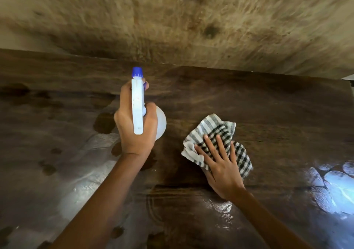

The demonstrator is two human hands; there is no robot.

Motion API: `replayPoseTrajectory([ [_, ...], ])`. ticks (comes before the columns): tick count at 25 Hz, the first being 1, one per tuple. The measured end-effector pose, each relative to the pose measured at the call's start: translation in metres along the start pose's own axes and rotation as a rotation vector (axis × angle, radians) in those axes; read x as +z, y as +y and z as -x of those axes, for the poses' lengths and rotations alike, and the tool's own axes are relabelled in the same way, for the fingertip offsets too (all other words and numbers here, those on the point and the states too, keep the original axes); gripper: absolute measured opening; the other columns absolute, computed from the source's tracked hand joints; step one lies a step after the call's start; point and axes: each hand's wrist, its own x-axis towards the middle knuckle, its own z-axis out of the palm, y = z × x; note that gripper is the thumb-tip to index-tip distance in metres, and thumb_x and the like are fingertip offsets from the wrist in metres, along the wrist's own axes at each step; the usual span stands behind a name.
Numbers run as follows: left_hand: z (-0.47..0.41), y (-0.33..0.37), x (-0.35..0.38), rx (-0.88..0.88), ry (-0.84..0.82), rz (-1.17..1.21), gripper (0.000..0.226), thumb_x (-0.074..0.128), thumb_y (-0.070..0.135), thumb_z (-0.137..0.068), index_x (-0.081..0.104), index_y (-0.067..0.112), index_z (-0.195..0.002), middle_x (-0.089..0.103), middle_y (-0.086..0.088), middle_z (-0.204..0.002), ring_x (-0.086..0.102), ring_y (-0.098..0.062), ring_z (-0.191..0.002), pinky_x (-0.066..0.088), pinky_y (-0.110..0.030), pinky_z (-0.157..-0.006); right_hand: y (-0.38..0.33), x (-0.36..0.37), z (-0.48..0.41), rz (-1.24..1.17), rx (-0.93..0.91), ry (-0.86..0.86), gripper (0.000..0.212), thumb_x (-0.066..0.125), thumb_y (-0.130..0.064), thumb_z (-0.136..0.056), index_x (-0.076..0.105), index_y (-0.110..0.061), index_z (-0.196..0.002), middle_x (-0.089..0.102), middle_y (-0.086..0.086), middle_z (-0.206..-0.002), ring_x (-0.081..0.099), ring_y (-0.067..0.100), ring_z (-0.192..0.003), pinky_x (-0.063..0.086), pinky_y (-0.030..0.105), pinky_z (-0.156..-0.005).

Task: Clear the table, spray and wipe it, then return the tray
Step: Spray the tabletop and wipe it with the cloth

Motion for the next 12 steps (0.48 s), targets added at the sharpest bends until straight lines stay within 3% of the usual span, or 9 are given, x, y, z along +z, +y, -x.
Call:
replayPoseTrajectory([
  [3,0.005,-0.005,-0.008,0.050,-0.008,-0.004,0.056,0.055,-0.013,-0.075,0.050,0.023,-0.118,0.057,0.012,-0.103,0.050,0.021,-0.093,0.038,0.004,-0.076,0.005,-0.014,-0.060,0.030,0.077,0.031,0.056,0.030,-0.049,-0.089,0.021,-0.041,-0.144,0.021,0.002,-0.155,0.014,0.035,-0.142,0.011,0.072,-0.104],
  [6,0.005,-0.012,-0.004,0.022,-0.016,0.026,0.055,0.053,-0.009,-0.075,0.039,0.023,-0.118,0.058,0.028,-0.104,0.055,0.020,-0.085,0.036,0.004,-0.076,0.006,-0.041,-0.165,-0.078,0.265,0.024,0.051,0.024,-0.049,-0.095,0.021,-0.040,-0.145,-0.001,-0.002,-0.159,-0.005,0.032,-0.144,-0.002,0.071,-0.104],
  [8,0.006,-0.018,-0.003,0.042,-0.005,0.035,0.053,0.054,-0.010,-0.074,0.046,0.016,-0.121,0.064,0.022,-0.094,0.058,0.010,-0.081,0.037,0.004,-0.076,0.004,-0.047,-0.206,-0.106,0.332,-0.002,0.052,0.025,-0.045,-0.098,0.014,-0.036,-0.147,-0.009,-0.002,-0.158,-0.013,0.031,-0.143,-0.004,0.069,-0.106],
  [10,0.007,-0.026,-0.004,0.068,-0.015,0.038,0.048,0.054,-0.010,-0.075,0.049,0.007,-0.120,0.060,0.014,-0.100,0.057,0.015,-0.087,0.041,-0.001,-0.082,-0.004,-0.045,-0.204,-0.100,0.300,0.006,0.052,0.024,-0.042,-0.098,0.014,-0.031,-0.148,-0.007,-0.002,-0.158,-0.012,0.030,-0.144,-0.003,0.064,-0.109],
  [12,0.006,-0.026,-0.006,0.010,-0.021,0.062,0.047,0.052,-0.007,-0.076,0.046,0.014,-0.118,0.056,0.019,-0.103,0.059,0.011,-0.092,0.048,-0.013,-0.085,-0.012,-0.031,-0.165,-0.066,0.183,0.023,0.054,0.024,-0.040,-0.097,0.017,-0.025,-0.149,0.000,-0.001,-0.159,-0.005,0.027,-0.145,0.003,0.060,-0.113],
])
